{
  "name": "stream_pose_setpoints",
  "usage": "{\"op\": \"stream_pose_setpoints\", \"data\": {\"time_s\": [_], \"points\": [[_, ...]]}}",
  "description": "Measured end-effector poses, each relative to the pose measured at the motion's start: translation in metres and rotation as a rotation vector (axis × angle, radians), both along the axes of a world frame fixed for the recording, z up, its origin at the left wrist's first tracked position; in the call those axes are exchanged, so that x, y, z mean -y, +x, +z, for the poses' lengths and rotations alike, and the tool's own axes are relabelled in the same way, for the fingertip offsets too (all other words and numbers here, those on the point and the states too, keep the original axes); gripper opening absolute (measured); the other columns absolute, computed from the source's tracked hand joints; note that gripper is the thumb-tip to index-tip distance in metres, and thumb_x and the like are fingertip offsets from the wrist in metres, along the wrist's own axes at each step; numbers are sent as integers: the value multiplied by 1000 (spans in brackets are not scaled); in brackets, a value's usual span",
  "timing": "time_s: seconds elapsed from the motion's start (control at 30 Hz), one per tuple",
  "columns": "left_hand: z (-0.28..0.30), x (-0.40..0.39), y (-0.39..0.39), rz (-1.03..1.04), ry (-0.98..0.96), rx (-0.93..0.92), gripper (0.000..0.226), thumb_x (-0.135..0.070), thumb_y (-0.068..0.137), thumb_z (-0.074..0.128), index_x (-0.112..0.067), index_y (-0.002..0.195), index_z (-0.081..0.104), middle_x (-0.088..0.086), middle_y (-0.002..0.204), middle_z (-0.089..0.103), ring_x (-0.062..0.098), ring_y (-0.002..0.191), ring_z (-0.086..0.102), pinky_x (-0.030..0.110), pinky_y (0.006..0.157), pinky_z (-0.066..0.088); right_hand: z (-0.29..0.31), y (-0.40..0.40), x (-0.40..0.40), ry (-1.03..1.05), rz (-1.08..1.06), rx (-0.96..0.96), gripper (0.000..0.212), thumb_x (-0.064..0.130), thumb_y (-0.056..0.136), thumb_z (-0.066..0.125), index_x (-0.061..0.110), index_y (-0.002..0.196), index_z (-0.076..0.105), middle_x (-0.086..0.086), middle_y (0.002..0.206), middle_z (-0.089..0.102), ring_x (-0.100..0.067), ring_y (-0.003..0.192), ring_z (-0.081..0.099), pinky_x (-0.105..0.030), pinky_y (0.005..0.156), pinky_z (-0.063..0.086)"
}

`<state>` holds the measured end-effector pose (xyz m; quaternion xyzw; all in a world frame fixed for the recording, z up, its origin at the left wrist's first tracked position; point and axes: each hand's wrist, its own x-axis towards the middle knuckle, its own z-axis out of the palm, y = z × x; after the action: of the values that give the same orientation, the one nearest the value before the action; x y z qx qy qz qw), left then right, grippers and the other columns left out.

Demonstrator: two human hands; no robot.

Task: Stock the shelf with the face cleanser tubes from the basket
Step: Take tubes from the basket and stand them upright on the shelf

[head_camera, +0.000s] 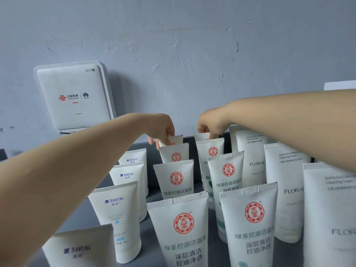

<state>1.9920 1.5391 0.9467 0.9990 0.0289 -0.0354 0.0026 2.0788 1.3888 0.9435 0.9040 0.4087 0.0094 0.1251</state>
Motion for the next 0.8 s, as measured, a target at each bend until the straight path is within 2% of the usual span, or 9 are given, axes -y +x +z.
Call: {"op": "stream_pose_setpoints", "data": {"time_s": [0.17, 0.3, 0.4, 0.5, 0.6, 0.7, 0.8], "points": [[0, -3, -4, 6, -49, 4, 28, -12, 87, 63, -8, 114, 65, 7, 110, 68, 26, 89, 68, 28, 69, 56, 0, 2, -1, 37, 9, -19, 22, 8, 84, 66, 17, 74, 49, 2, 75, 51, -15, 54, 52, -23, 60, 47], [-2, -3, -4, -1, -76, 24, 29, -11, 87, 64, -7, 115, 65, 9, 113, 68, 29, 94, 67, 36, 78, 58, 0, 4, 1, 20, -5, -6, 31, 5, 85, 63, 22, 66, 45, 3, 73, 48, -15, 55, 52, -23, 60, 47], [-4, -1, -4, 3, -71, 39, 30, -11, 87, 64, -8, 116, 64, 11, 115, 66, 30, 98, 65, 41, 82, 57, -1, 2, 1, 3, -15, -6, 10, 7, 86, 62, 12, 83, 54, -2, 85, 51, -17, 55, 53, -24, 60, 47], [-4, 1, -3, 10, -75, 36, 31, -12, 87, 64, -8, 117, 64, 10, 116, 65, 30, 100, 64, 42, 82, 57, -2, 0, 1, -2, -25, 5, 11, 8, 87, 60, 10, 97, 54, -6, 95, 51, -16, 55, 51, -23, 58, 46], [-4, 1, -2, 14, -45, 30, 31, -15, 88, 63, -8, 118, 63, 8, 113, 64, 29, 98, 63, 39, 81, 57, -1, -3, 2, -7, -31, 2, 17, 11, 87, 61, 7, 103, 57, -4, 92, 51, -17, 59, 52, -23, 58, 46], [-5, 0, -1, 22, -24, 25, 33, -13, 86, 64, -8, 119, 62, 8, 116, 64, 29, 100, 63, 39, 84, 56, 5, -7, 5, 3, -25, -4, 25, 14, 84, 66, 9, 107, 60, -4, 94, 56, -22, 81, 56, -28, 69, 50], [-6, -4, -1, 22, -6, 15, 37, -11, 85, 66, -9, 121, 61, 9, 120, 64, 30, 102, 64, 41, 86, 56, 13, -9, 9, 30, -15, -6, 24, 9, 83, 65, 7, 107, 61, -10, 108, 65, -22, 89, 58, -34, 85, 52]]}}
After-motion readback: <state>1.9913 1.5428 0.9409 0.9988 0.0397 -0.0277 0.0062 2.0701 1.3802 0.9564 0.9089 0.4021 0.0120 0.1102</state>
